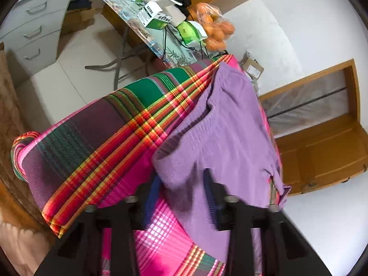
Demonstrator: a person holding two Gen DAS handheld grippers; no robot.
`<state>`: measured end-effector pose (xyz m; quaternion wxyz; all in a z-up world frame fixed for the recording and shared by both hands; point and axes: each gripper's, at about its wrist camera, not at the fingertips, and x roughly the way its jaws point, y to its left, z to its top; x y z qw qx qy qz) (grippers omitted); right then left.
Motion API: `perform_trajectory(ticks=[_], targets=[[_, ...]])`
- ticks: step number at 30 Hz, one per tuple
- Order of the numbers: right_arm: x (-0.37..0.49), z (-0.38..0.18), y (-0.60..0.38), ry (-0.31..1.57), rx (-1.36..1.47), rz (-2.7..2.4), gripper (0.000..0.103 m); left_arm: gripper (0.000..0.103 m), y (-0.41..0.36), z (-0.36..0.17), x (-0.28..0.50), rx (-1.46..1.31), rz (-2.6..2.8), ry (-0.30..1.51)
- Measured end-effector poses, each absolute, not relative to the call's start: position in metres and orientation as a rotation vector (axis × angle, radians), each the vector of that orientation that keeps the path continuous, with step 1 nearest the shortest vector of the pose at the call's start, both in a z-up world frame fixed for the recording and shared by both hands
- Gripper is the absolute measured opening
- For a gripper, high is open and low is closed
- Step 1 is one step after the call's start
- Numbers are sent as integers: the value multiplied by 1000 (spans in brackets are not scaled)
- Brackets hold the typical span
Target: Fold clothes
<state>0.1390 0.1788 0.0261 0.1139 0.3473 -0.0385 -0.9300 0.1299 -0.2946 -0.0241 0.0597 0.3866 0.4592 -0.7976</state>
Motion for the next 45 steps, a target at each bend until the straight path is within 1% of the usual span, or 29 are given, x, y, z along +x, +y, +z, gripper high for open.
perform_trajectory(ticks=[2,5,8,15,21,27,31,35,39,42,43,45], targets=[[136,23,173,-106,1030,-2713,21,11,-295,-25,132,1165,-2419,1385],[132,20,171,-113,1048,-2703,21,9,-298,-21,142,1080,-2440,1400],[133,19,171,-124,1053,-2699,21,8,-300,-14,150,1018,-2458,1390],[132,18,174,-152,1052,-2700,21,8,-303,-12,165,976,-2454,1391],[131,13,185,-186,1072,-2694,21,8,-304,-23,165,992,-2418,1365],[131,13,203,-211,1065,-2714,21,8,-298,-22,162,1015,-2407,1316],[136,21,228,-216,1028,-2796,22,10,-294,-18,163,1034,-2401,1281],[140,32,275,-275,998,-2931,22,12,-291,-8,167,1021,-2403,1233],[136,39,327,-333,1000,-3071,22,12,-282,17,173,946,-2423,1087],[122,37,356,-305,1067,-3111,23,12,-268,33,168,913,-2479,1036],[118,35,361,-267,1079,-3129,23,16,-262,38,164,916,-2506,1028],[107,32,371,-186,1123,-3148,23,17,-246,44,151,947,-2567,1006]])
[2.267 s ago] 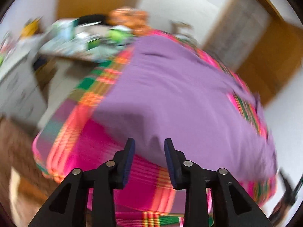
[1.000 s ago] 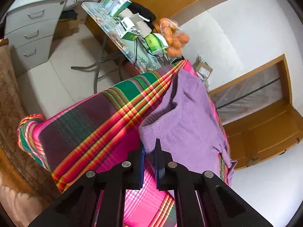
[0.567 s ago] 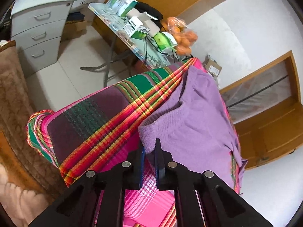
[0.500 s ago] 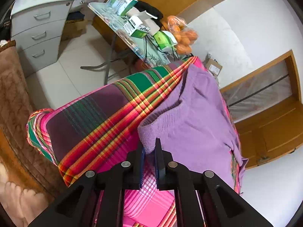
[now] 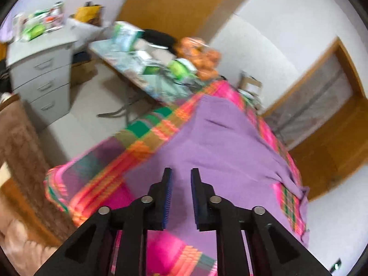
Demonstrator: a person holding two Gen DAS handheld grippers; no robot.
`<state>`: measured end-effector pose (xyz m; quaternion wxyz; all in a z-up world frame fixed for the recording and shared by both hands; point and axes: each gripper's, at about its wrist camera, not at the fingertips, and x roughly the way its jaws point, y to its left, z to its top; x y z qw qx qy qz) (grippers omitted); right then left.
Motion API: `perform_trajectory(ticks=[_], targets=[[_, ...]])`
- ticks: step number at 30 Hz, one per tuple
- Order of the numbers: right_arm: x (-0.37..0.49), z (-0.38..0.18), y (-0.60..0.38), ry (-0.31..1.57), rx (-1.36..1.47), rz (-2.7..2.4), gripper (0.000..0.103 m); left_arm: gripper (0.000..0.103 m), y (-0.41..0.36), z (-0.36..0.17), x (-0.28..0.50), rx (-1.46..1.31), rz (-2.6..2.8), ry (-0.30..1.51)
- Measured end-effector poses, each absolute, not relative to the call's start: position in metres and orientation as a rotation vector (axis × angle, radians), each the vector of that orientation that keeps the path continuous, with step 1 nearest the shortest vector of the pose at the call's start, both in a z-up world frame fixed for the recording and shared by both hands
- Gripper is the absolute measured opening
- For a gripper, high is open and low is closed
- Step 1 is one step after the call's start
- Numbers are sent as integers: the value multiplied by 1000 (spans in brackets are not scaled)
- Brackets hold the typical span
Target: Fold clothes
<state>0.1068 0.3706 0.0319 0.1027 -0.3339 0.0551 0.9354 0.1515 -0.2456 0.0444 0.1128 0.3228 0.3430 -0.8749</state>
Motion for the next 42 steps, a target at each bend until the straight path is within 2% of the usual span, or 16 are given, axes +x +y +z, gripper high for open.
perform_trajectory(ticks=[5,8,11,17,22,27,42], targets=[[82,24,378,22,-1067,2744,23,17,-196,48,110,1102,-2691,937],[67,19,374,-79,-1121,2743,25,22,-158,44,83,1245,-2767,851],[54,15,369,-172,-1147,2748,28,23,-124,36,60,1376,-2828,800],[32,2,366,-246,-1240,2743,28,23,-60,23,25,1577,-2894,667],[31,1,385,-119,-1263,2744,27,23,-20,14,8,1700,-2926,591],[37,4,394,-44,-1234,2751,5,23,5,5,2,1786,-2928,549],[89,33,486,407,-972,2674,3,26,11,-4,-2,1803,-2901,589]])
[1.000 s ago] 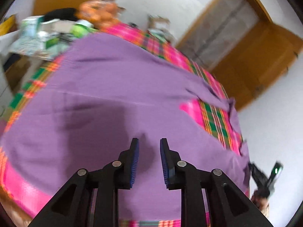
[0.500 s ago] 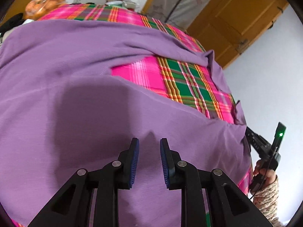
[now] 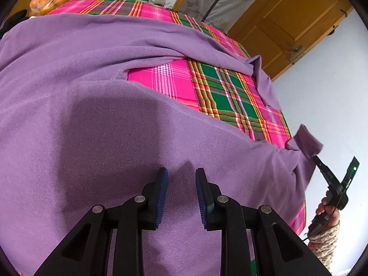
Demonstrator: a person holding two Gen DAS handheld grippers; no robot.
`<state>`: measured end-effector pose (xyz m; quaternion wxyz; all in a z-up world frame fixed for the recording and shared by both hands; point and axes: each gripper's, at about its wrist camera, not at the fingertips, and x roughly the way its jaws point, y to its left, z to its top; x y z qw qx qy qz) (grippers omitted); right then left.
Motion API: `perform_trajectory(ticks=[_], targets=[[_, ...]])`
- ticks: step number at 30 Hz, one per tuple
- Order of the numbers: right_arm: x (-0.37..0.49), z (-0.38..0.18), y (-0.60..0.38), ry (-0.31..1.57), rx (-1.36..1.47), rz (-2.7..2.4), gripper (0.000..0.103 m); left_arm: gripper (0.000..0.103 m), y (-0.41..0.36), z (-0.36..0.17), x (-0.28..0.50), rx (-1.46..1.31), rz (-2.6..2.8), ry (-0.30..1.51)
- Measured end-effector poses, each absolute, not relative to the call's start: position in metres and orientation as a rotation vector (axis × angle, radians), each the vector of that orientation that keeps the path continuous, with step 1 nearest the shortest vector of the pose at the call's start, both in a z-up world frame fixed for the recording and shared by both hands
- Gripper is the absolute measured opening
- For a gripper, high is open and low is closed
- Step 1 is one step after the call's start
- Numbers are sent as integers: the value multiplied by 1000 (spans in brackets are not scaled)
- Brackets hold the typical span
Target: Fold clothes
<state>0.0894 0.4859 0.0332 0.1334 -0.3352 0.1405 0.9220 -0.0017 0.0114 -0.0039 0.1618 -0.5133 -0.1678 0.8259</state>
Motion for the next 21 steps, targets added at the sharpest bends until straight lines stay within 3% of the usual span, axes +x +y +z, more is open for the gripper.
perform_trajectory(ticks=[21], targets=[[150,-9,530,639,-974,2494,2,26,10,-3,1,-1447,2380,-508]])
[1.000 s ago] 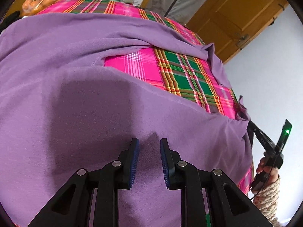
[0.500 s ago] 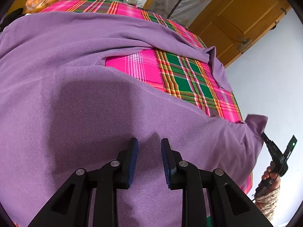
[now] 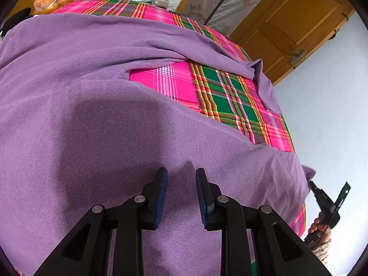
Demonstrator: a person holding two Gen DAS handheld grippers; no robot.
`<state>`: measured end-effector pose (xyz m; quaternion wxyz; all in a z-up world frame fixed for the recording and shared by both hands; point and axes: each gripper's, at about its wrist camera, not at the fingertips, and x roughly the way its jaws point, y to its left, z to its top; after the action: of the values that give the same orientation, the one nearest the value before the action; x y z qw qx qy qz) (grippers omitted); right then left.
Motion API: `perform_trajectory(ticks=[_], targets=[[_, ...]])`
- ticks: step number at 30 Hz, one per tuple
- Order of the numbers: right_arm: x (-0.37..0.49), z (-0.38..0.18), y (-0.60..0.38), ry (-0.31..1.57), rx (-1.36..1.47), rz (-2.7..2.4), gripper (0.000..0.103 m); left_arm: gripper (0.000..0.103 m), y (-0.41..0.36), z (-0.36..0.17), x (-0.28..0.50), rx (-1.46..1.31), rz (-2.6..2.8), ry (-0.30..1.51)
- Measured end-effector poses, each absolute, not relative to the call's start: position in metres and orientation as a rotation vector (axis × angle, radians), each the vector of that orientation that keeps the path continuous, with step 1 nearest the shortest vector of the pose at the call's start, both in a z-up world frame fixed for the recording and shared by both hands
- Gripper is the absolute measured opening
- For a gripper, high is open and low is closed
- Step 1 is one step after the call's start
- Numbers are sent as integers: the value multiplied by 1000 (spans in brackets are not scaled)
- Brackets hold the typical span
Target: Fold clothes
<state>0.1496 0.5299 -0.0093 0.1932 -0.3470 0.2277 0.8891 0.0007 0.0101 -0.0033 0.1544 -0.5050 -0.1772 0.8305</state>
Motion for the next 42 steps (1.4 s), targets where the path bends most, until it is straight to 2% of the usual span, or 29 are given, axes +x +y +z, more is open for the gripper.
perform_trajectory(ticks=[5,12,22,31,34,37,40,42], targets=[[154,-12,529,638,-980,2467,2,26,8,-3,2,-1449,2368,-527],[159,-1,526,526,-991,2369,2,26,-4,-3,6,-1462,2351,-571],[135,27,466,415,-986,2537,3,26,-60,14,11,-1439,2461,-651],[67,105,372,212,-980,2858,4,26,-136,62,-2,-1328,2678,-645],[33,125,333,126,-995,2964,5,27,-157,78,-18,-1317,2742,-588],[-1,137,295,50,-1022,3050,9,36,-166,90,-37,-1307,2784,-499],[-43,147,257,-11,-1092,3130,13,38,-168,99,-64,-1320,2804,-387],[-64,146,236,-43,-1144,3154,22,40,-161,99,-86,-1333,2779,-258]])
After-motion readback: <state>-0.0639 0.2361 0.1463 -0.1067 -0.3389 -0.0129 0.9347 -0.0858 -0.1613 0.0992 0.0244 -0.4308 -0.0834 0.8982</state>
